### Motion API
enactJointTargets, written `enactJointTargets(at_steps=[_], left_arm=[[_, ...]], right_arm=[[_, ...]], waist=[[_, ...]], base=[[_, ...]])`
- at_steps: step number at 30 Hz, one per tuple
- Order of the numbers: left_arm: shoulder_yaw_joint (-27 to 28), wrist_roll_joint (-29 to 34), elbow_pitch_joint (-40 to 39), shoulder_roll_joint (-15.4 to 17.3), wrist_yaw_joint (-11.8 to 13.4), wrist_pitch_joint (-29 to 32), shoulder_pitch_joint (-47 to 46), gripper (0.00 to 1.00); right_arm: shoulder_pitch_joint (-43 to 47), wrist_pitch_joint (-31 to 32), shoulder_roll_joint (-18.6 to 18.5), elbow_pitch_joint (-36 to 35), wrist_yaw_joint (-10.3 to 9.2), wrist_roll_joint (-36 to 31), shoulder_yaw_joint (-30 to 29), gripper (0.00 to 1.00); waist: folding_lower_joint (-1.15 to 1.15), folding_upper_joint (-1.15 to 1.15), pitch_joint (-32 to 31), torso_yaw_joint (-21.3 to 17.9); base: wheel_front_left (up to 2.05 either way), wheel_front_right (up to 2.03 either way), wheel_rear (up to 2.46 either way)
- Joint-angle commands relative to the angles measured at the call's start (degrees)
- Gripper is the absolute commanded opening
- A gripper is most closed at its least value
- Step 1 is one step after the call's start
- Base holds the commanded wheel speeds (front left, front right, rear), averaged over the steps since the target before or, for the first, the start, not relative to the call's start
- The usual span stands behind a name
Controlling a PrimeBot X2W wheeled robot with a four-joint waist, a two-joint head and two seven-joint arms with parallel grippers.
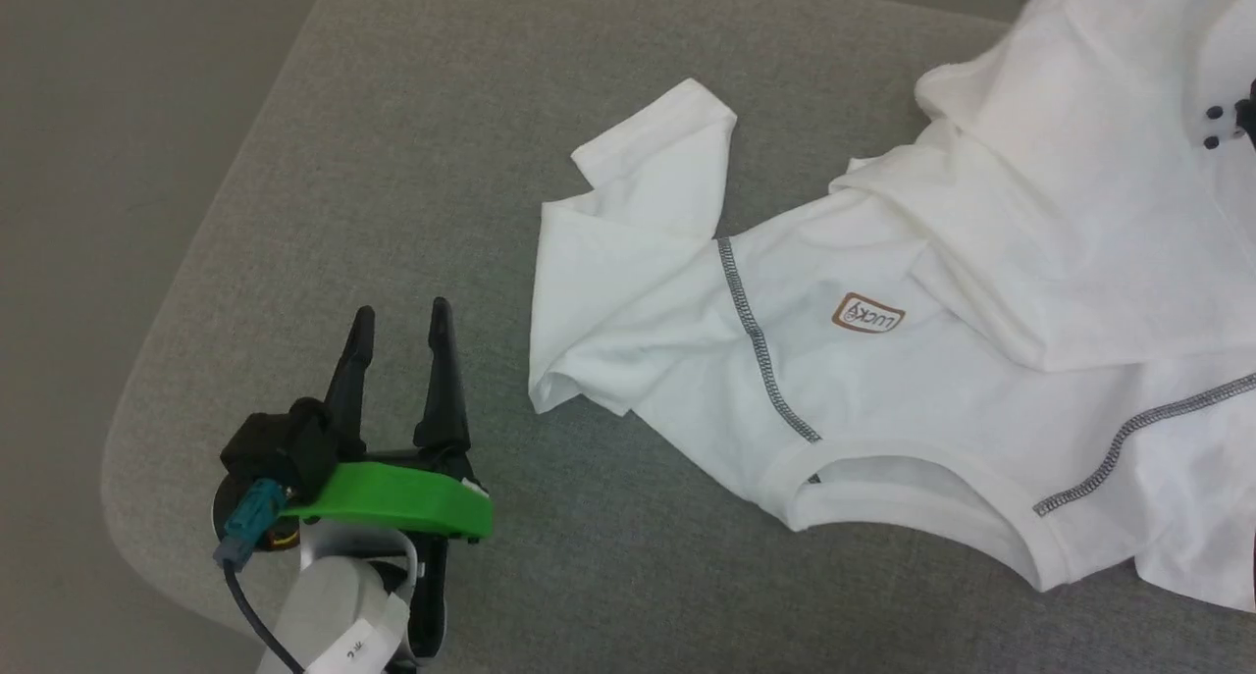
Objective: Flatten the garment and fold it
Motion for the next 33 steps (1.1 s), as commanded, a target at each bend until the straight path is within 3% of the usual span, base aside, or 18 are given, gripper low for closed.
enactJointTargets(at_steps=[1,2,6,10,20,24,28,33], left_arm=[[-0.3,-0.3,-0.1,-0.2,0.5,-0.3,-1.0,1.00],[-0.3,-0.3,-0.1,-0.2,0.6,-0.3,-1.0,1.00],[-0.4,0.1,0.0,-0.2,0.6,-0.3,-0.9,1.00],[0.6,1.5,0.5,-0.2,0.1,-0.3,0.0,1.00],[0.4,3.8,4.0,1.2,-2.5,0.4,3.0,1.00],[-1.2,3.3,4.7,1.9,-3.5,4.7,4.3,1.00],[-3.0,0.4,5.3,1.7,-4.4,13.6,6.0,1.00],[-3.9,-3.0,4.9,1.2,-3.1,23.3,6.5,1.00]], right_arm=[[-0.8,-1.2,0.4,1.3,-0.10,0.3,-1.0,0.72],[-0.7,-1.6,0.5,2.2,-0.10,0.5,-1.5,1.00],[1.9,-5.0,2.1,3.1,-0.10,1.7,-3.7,1.00],[8.2,-10.9,5.3,-1.2,-0.10,4.2,-5.3,1.00],[36.0,-21.5,14.9,-23.7,-0.10,9.8,-6.1,1.00],[45.9,-21.3,16.4,-30.4,-0.10,12.4,-7.1,1.00],[52.3,-19.8,16.6,-34.5,-0.10,14.7,-7.7,1.00],[55.1,-18.8,16.7,-37.0,-0.10,17.0,-6.3,1.00]], waist=[[0.00,0.00,1.0,0.9],[0.00,0.00,1.0,0.9],[0.00,0.00,-0.2,-0.2],[0.00,0.00,-3.1,-2.8],[0.00,0.00,-11.1,-9.2],[0.00,0.00,-12.7,-10.9],[0.00,0.00,-13.5,-12.4],[0.00,0.00,-13.5,-15.0]], base=[[0.00,0.00,0.00],[0.00,0.00,0.00],[0.00,0.00,0.00],[0.00,0.00,0.00],[0.00,0.00,0.00],[0.00,0.00,0.00],[0.00,0.00,0.00],[0.00,0.00,0.00]])
